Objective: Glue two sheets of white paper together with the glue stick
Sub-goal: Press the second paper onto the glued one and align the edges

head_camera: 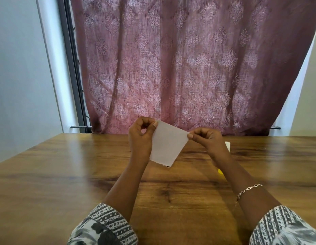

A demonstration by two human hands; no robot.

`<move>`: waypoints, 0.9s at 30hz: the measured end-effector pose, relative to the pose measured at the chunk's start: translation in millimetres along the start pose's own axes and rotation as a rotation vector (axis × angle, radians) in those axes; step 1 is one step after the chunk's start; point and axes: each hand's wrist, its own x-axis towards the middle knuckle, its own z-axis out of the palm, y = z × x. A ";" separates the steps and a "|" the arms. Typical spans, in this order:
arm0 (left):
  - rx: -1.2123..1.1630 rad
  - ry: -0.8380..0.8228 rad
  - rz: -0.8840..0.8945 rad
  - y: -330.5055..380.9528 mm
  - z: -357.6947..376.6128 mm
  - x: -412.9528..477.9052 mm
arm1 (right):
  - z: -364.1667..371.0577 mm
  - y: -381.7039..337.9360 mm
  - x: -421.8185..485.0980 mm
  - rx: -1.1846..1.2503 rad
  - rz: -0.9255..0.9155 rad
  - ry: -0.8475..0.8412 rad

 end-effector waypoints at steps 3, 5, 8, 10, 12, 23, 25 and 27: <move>-0.036 0.011 -0.035 -1.0 2.2 -2.0 | 0.5 -0.2 0.3 0.046 0.010 0.021; -0.044 0.021 -0.052 -1.6 3.4 -3.6 | 1.2 -1.2 -0.1 0.057 -0.003 0.031; -0.060 0.023 -0.072 -0.4 3.2 -5.0 | 1.7 -3.1 -0.6 0.058 -0.026 0.061; -0.042 0.017 -0.092 0.9 3.0 -5.4 | 2.2 -4.3 -0.2 0.016 -0.059 0.077; 0.040 0.032 -0.019 1.2 3.3 -5.4 | 3.9 -6.2 0.4 -0.060 -0.103 0.083; 0.729 -0.194 0.486 3.7 15.4 -14.4 | 18.8 -13.8 -1.5 -0.445 -0.393 0.014; 0.689 -0.189 0.448 5.9 14.2 -14.2 | 19.7 -15.3 -2.4 -0.460 -0.406 0.008; 0.677 -0.186 0.434 6.6 13.7 -14.4 | 20.1 -16.0 -3.1 -0.446 -0.409 -0.002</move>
